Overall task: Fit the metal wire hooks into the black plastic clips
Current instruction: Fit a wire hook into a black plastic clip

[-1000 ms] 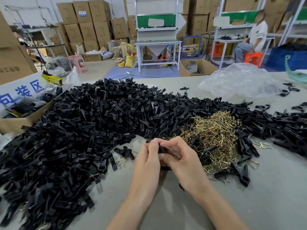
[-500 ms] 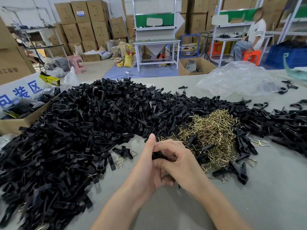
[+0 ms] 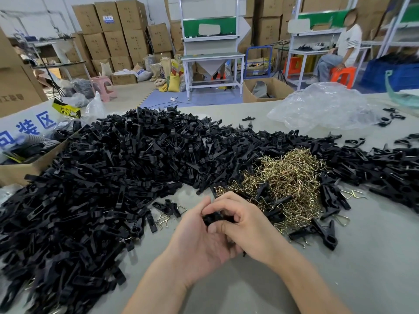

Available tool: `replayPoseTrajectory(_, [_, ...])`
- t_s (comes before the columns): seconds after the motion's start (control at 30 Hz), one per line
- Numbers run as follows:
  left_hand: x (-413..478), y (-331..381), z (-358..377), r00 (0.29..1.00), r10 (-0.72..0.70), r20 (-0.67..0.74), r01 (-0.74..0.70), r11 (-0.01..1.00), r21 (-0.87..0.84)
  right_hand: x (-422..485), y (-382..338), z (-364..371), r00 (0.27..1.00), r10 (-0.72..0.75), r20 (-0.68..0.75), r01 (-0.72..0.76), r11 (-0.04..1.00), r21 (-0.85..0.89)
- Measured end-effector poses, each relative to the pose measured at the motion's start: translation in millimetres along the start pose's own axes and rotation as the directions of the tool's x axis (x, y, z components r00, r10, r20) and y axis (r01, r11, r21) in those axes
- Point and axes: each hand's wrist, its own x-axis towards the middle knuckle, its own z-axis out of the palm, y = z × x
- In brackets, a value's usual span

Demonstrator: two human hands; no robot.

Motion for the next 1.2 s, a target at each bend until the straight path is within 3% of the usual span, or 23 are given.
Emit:
replayPoseTrajectory(0.27, [-0.9,-3.4,-1.1,1.0,0.026,-0.001,-0.026,1.0,0.001,-3.5,5.8,0.8,0.997,0.075,-0.024,-0.078,0.988,-0.131])
replayPoseTrajectory(0.37, [-3.0,-3.0,-0.4,1.0,0.021,0.01,-0.021,1.0,0.006,-3.8,3.4,1.3,0.995,0.087,-0.051,-0.093,0.99,-0.107])
replayPoseTrajectory(0.57, [-1.6,2.1,1.1,0.997,0.078,0.018,-0.077,0.996,-0.052,-6.3,-1.6,8.7,0.987,-0.041,-0.156,-0.003,0.962,-0.272])
replayPoseTrajectory(0.7, [4.5,-3.4,1.5,0.976,0.216,-0.025,-0.216,0.976,0.002,-8.3,-1.8,7.2,0.979,-0.173,-0.111,0.09,0.845,-0.526])
replayPoseTrajectory(0.87, [17.4,-17.7,0.0,0.875,0.456,-0.165,-0.445,0.89,0.1,-9.5,2.9,15.0,0.962,-0.214,-0.167,0.063,0.773,-0.631])
replayPoseTrajectory(0.97, [18.5,-19.2,-0.8,0.852,0.495,-0.17,-0.48,0.868,0.123,-8.1,2.5,26.3,0.943,-0.219,-0.251,0.04,0.822,-0.568])
replayPoseTrajectory(1.1, [17.8,-19.0,-2.6,0.818,0.545,-0.183,-0.521,0.837,0.165,-3.1,-3.3,33.1,0.946,-0.05,-0.32,-0.021,0.976,-0.216])
replayPoseTrajectory(1.2, [19.0,-18.8,-3.8,0.819,0.551,-0.158,-0.53,0.833,0.159,-1.1,-6.8,31.1,0.944,0.083,-0.318,-0.098,0.995,-0.031])
